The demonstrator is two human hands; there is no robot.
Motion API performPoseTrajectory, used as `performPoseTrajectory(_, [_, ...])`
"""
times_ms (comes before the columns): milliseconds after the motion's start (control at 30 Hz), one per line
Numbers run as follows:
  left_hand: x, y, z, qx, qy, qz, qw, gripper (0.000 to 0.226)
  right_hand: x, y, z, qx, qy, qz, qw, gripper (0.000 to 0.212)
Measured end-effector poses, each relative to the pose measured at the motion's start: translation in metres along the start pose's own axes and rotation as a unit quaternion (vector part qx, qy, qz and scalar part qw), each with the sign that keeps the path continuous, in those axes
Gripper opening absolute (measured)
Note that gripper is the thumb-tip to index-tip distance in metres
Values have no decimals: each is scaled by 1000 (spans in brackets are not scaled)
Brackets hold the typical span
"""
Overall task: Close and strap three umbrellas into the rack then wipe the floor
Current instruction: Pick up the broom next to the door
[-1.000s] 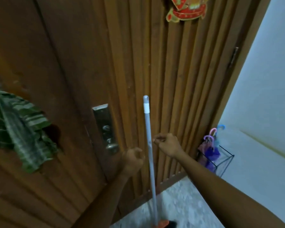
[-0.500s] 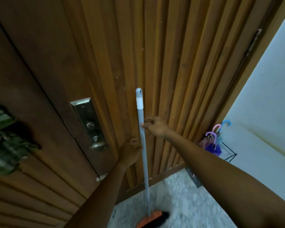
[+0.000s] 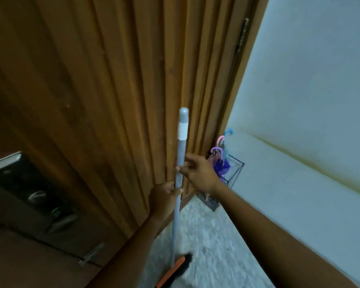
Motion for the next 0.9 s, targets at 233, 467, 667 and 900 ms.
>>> performPoseTrajectory(233, [-143,18,117,-61,148,-173,972,10,181,75,46,-62,16,193,979,12])
performPoseTrajectory(467, [-282,107,228,-132,110,-274,946,26,341,213,84,-97,19,322,942,13])
performPoseTrajectory(667, [-392,204,329,-232,76,-304,921,26,467,329,115,-100,51,354,928,9])
performPoseTrajectory(900, [-503,282,417,-268,74,-338,899,26,589,411,149,-88,99,370,920,9])
Point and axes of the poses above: each hand's wrist, its own y-axis away from the middle knuckle, its own x-axis out of the back of the hand, z = x × y, the point moved 8 cm from there along -y, towards the middle knuckle, and after that the axes turned 6 degrees about z, right-handed, at the moved point
